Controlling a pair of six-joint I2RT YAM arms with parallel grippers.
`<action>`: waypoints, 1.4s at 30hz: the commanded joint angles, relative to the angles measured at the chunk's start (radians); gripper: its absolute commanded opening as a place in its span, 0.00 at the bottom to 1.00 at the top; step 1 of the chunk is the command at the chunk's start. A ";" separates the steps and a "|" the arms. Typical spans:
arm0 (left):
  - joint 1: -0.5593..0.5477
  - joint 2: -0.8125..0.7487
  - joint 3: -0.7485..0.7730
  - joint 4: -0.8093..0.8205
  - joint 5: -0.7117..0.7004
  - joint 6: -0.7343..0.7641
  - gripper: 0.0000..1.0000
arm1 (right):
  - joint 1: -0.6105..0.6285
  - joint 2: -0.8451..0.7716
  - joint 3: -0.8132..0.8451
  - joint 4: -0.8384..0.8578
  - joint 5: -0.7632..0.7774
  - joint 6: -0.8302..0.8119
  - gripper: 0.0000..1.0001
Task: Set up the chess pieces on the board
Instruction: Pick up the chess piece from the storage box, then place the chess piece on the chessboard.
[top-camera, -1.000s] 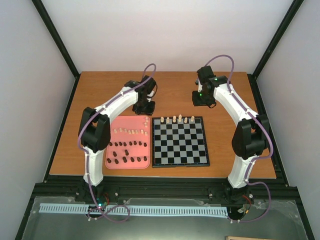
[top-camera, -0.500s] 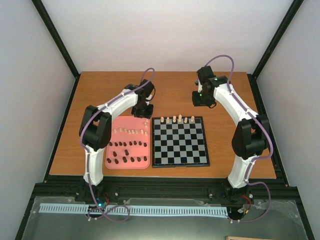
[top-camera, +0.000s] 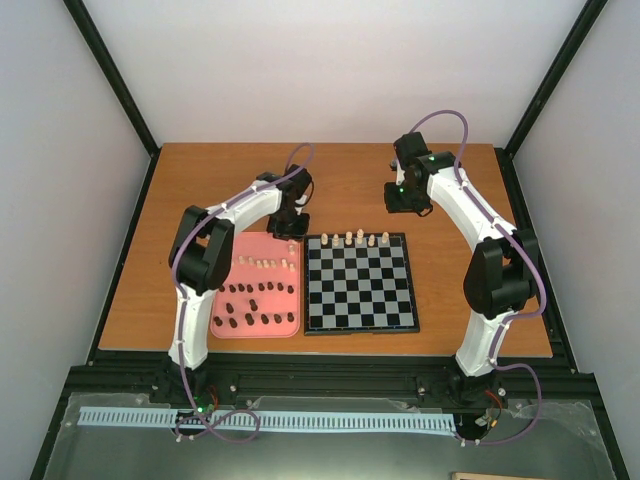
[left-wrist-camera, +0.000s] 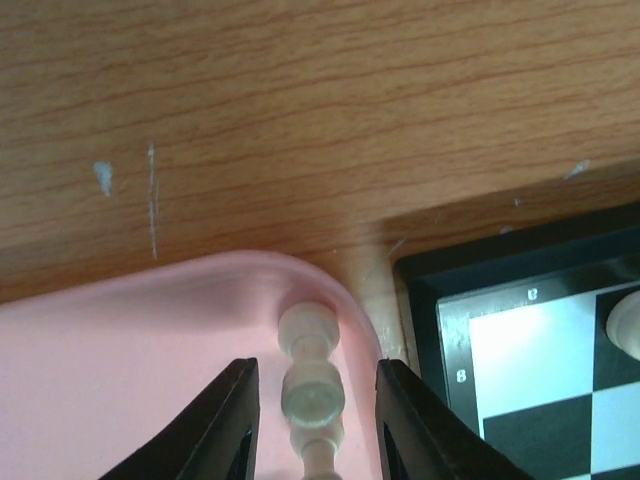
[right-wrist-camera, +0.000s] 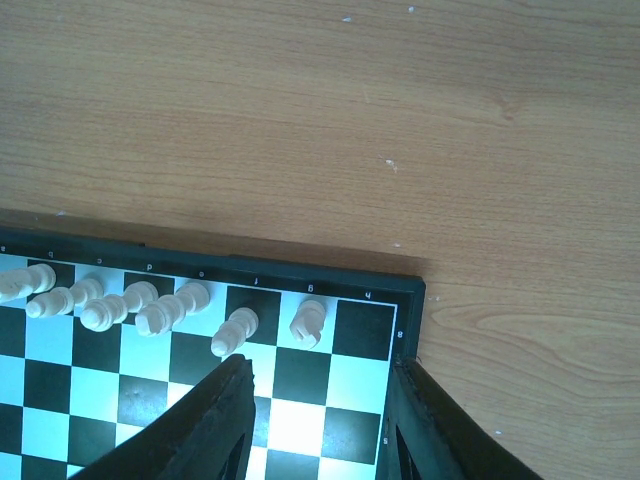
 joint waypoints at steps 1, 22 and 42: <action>-0.003 0.029 0.059 0.011 0.009 0.006 0.35 | -0.006 -0.005 0.024 -0.012 0.017 -0.006 0.37; -0.003 -0.019 0.083 -0.054 -0.003 0.009 0.06 | -0.006 0.002 0.026 -0.006 0.007 -0.003 0.38; -0.113 -0.011 0.148 -0.051 0.081 -0.038 0.07 | -0.006 0.000 0.023 -0.012 0.013 -0.012 0.38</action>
